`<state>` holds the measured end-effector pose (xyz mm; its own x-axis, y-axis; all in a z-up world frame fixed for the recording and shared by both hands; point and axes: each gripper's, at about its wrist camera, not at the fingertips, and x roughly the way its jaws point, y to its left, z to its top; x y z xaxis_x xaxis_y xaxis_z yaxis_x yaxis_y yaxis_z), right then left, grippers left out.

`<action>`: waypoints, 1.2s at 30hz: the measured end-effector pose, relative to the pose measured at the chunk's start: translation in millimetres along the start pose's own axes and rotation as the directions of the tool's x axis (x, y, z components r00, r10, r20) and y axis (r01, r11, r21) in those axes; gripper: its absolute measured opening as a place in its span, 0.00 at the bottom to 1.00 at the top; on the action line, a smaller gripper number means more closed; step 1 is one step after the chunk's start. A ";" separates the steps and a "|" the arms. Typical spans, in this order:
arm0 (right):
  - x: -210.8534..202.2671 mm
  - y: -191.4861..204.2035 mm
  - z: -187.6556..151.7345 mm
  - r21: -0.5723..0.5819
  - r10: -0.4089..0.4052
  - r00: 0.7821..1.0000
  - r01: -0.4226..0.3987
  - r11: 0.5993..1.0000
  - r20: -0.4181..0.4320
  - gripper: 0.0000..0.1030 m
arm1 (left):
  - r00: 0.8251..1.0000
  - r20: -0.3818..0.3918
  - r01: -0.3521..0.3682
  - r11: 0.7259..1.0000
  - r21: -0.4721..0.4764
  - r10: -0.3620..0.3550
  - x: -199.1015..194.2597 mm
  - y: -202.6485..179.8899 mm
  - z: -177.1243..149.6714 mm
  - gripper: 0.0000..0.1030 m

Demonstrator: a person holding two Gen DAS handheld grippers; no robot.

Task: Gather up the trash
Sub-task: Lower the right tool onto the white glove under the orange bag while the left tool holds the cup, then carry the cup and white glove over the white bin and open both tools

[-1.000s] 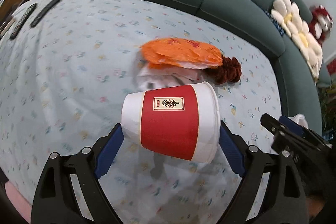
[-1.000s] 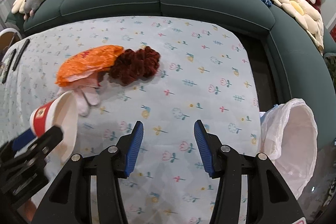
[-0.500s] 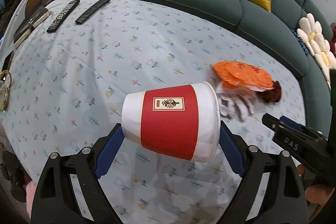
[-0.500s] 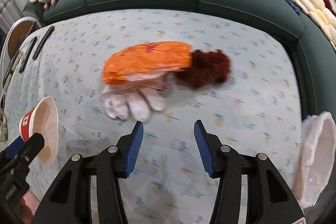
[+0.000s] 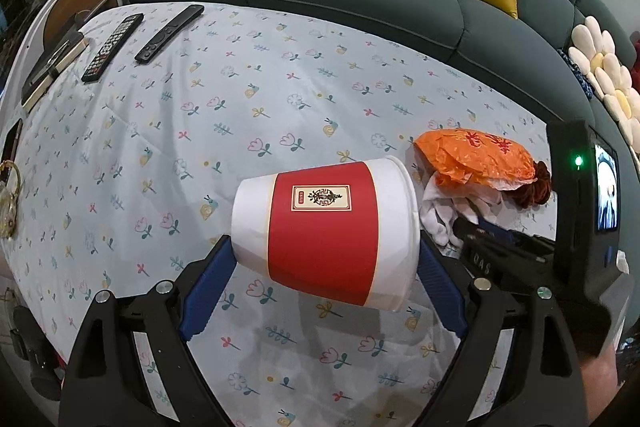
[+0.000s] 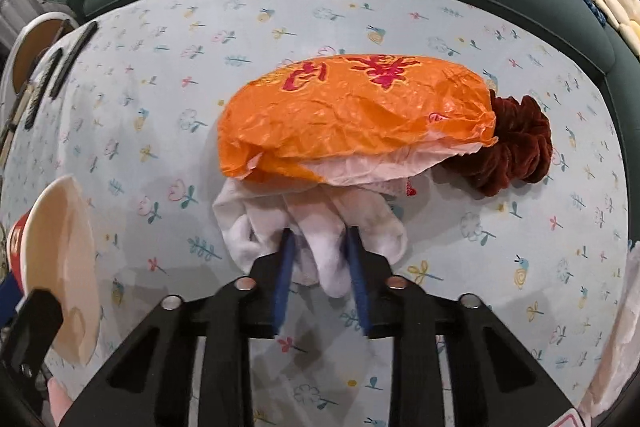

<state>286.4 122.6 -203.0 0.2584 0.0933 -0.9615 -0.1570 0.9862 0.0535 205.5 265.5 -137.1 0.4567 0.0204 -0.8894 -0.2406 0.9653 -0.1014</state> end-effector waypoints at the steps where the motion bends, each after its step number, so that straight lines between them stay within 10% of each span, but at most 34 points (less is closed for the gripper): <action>1: -1.6 1.3 -4.2 -0.019 0.005 1.000 -0.005 1.000 -0.003 0.08 | 1.000 -0.002 0.000 1.000 0.003 0.000 -0.3 -2.0 -1.1 0.82; 16: -72.0 -75.0 -107.8 0.063 0.013 0.999 -0.015 0.998 0.040 0.05 | 0.999 0.002 0.042 0.986 0.160 -0.043 -40.0 -80.3 -44.3 0.81; 36: -227.5 -213.7 -183.4 0.264 -0.057 0.945 -0.032 0.964 0.323 0.05 | 0.986 0.042 0.123 0.882 0.454 -0.160 -110.7 -241.2 -107.6 0.81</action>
<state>86.4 -134.5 -45.1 0.5605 0.0765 -0.8246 0.0918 0.9838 0.1537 120.9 2.4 -62.2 0.5249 -0.1229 -0.8422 0.2330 0.9725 0.0033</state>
